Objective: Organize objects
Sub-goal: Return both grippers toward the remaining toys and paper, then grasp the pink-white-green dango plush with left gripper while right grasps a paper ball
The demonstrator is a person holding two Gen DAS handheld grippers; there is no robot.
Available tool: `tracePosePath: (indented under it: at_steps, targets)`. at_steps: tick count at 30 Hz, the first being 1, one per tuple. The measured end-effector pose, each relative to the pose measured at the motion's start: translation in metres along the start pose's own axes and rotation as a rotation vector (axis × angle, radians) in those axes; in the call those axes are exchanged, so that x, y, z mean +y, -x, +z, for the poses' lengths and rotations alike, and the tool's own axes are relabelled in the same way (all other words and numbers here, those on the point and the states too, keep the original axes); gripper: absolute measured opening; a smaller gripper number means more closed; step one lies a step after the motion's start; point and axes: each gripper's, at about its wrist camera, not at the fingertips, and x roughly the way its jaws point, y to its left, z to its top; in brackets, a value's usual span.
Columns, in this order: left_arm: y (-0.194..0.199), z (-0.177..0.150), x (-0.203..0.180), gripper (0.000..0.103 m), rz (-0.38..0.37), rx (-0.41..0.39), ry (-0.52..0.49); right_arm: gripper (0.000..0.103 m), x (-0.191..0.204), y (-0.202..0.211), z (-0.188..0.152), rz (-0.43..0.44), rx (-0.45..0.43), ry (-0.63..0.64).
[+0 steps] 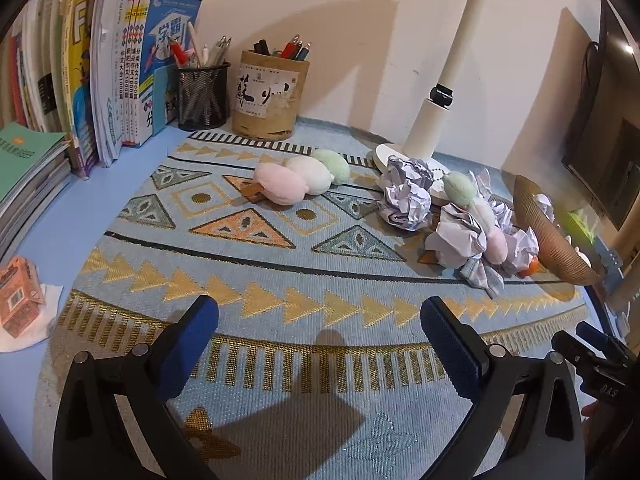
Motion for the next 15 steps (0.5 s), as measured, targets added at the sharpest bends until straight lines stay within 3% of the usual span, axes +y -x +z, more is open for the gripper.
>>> tracePosePath:
  at_steps: [2,4,8,10,15]
  targets:
    - [-0.003,0.002,0.000,0.101,-0.013,0.028,-0.011,0.098,-0.003,-0.001,0.001,0.005,0.008,-0.023]
    - [-0.006,0.012,0.000,0.101,-0.093,0.093,-0.052,0.098,-0.001,-0.002,0.001,0.000,0.014,-0.018]
    - [-0.009,0.051,-0.001,0.101,-0.105,0.139,-0.158,0.098,0.004,-0.006,0.002,0.036,0.046,0.002]
    - [-0.019,0.073,-0.001,0.101,-0.075,0.125,-0.225,0.098,0.001,-0.014,0.009,0.123,0.119,-0.037]
    - [-0.080,0.100,-0.004,0.101,0.025,0.190,-0.344,0.098,0.011,-0.031,0.044,0.352,0.252,-0.202]
